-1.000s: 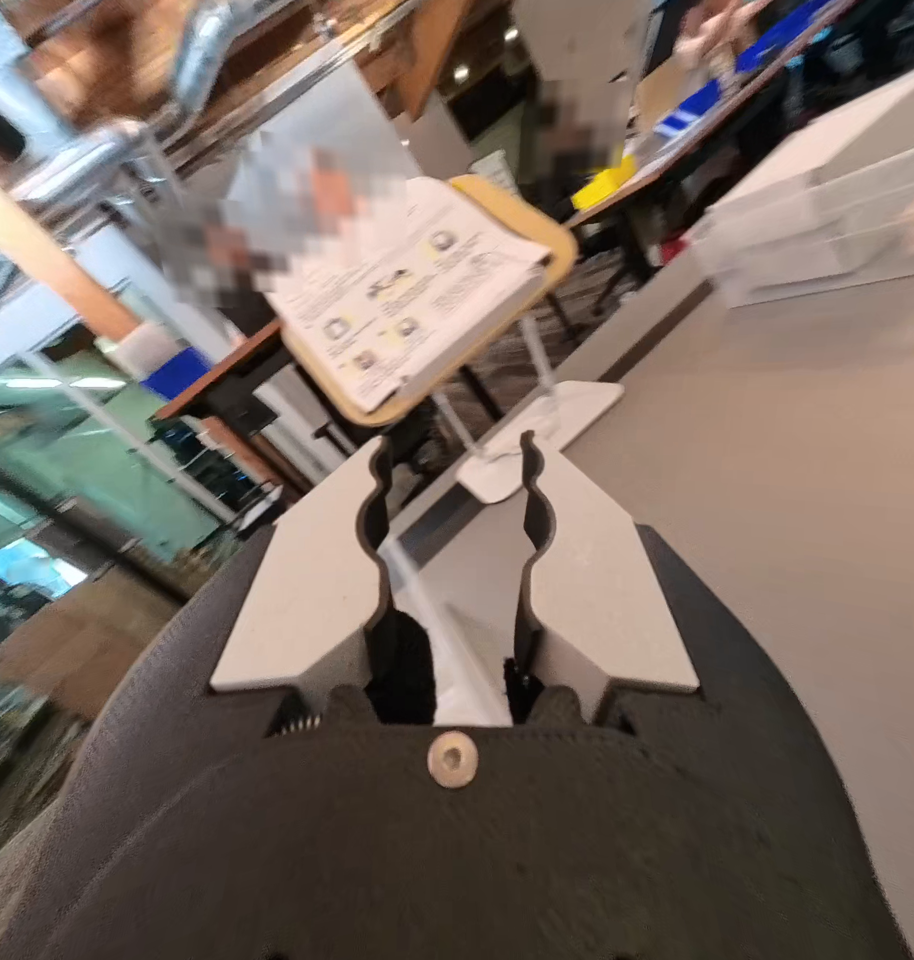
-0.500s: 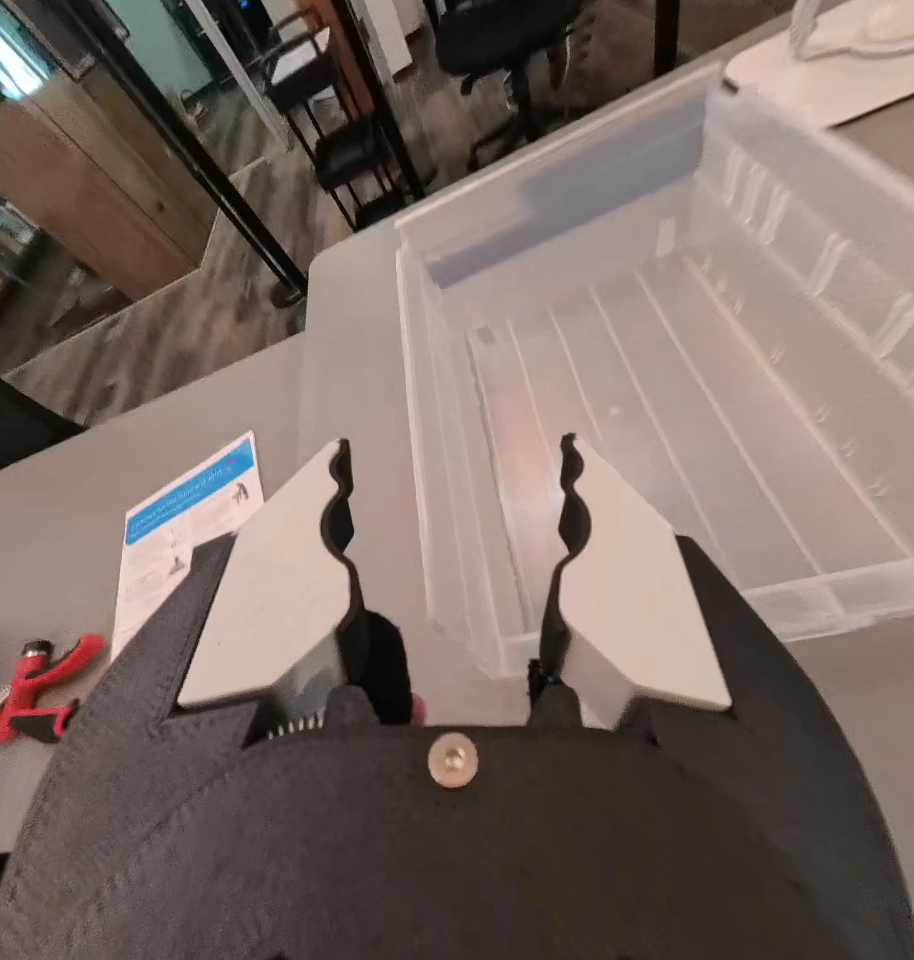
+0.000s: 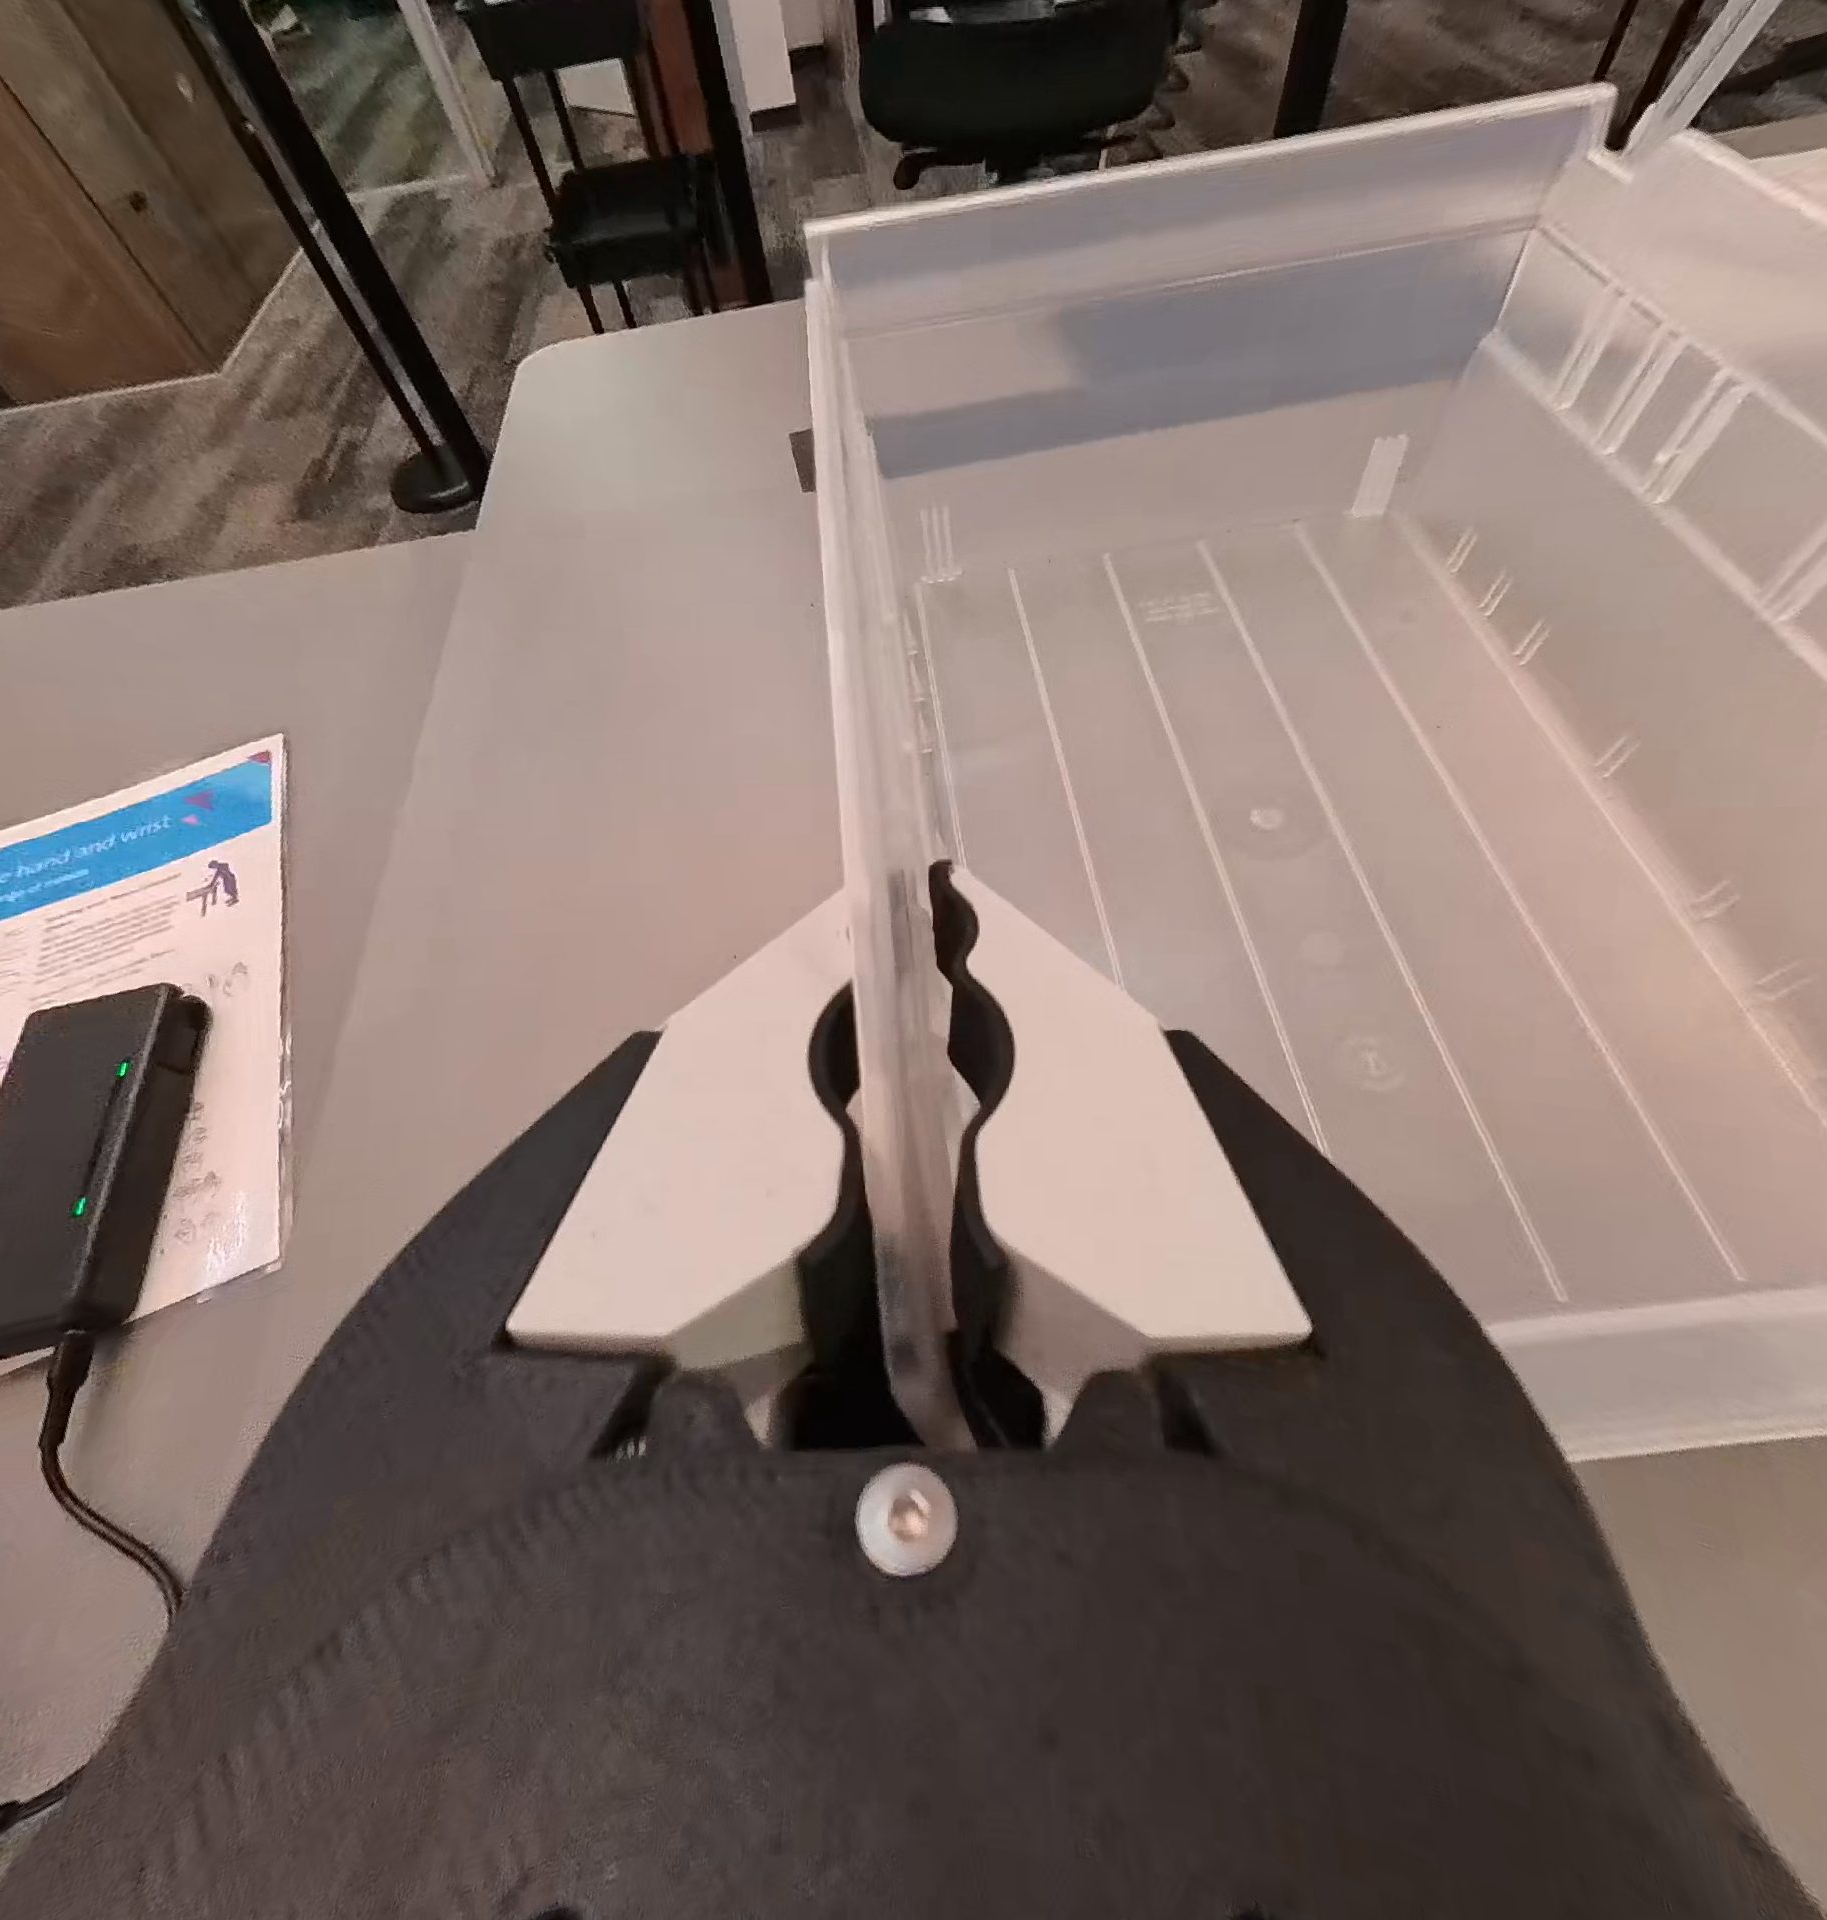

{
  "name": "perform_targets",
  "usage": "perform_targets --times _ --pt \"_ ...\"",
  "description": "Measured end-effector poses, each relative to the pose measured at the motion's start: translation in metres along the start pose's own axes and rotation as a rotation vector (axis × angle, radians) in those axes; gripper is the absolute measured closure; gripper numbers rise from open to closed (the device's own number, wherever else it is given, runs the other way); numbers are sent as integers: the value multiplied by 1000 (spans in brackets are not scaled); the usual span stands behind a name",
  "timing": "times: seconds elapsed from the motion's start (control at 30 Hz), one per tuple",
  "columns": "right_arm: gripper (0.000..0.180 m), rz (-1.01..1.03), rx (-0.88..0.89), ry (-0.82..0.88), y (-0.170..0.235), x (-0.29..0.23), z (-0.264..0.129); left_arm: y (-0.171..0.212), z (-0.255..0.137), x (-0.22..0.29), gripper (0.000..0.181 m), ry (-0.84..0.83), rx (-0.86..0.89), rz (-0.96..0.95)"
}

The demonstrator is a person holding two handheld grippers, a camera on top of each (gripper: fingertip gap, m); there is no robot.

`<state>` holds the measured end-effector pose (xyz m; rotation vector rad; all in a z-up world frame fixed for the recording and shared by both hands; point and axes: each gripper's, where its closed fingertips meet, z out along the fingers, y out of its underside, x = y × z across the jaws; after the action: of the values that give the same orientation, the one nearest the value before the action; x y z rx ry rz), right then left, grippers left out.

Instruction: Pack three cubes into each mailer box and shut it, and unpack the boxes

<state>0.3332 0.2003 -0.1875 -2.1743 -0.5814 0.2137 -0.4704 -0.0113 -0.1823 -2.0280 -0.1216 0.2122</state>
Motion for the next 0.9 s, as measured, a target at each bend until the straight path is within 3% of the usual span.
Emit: perform_targets --times 0.43,0.9 --pt "177 -25 28 -60 -7 -64 2 -11 -32 17 177 -104 76 13" --pt "176 -20 88 -134 -26 -152 13 -38 -49 39 177 -79 163 84"
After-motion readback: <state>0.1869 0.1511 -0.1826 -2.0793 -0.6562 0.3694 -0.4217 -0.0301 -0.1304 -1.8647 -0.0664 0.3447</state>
